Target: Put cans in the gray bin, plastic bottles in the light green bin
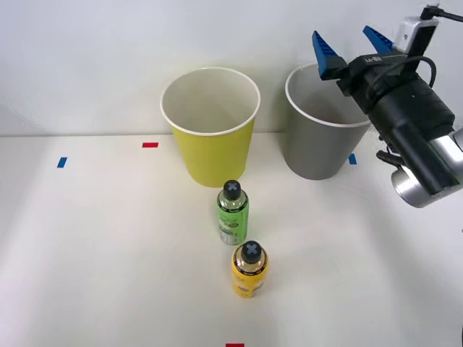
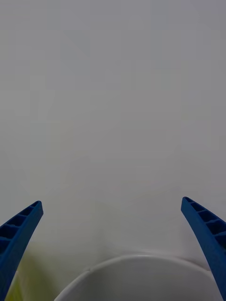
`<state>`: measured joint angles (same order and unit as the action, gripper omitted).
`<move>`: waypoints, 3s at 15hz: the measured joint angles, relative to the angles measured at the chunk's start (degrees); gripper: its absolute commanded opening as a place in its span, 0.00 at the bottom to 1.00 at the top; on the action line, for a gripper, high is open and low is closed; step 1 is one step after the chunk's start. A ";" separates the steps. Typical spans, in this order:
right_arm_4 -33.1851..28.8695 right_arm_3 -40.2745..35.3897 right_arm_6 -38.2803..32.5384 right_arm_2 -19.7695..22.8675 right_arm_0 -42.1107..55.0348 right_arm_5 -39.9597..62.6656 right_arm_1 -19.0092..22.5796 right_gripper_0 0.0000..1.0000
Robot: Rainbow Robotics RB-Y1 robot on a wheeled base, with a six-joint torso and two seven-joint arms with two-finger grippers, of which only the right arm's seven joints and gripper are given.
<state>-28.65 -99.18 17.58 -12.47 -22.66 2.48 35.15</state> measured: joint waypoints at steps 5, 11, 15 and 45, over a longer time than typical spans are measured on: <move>0.98 -11.27 -0.93 4.22 10.30 -1.07 -0.03 1.00; 2.73 -16.38 -2.20 12.10 25.34 -9.39 -2.86 1.00; 11.08 -16.56 -2.21 16.33 36.21 -19.59 -7.66 1.00; 2.26 -2.93 40.43 20.39 57.71 -32.53 -34.45 1.00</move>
<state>-26.40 -102.11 58.01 7.92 35.05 -30.05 0.70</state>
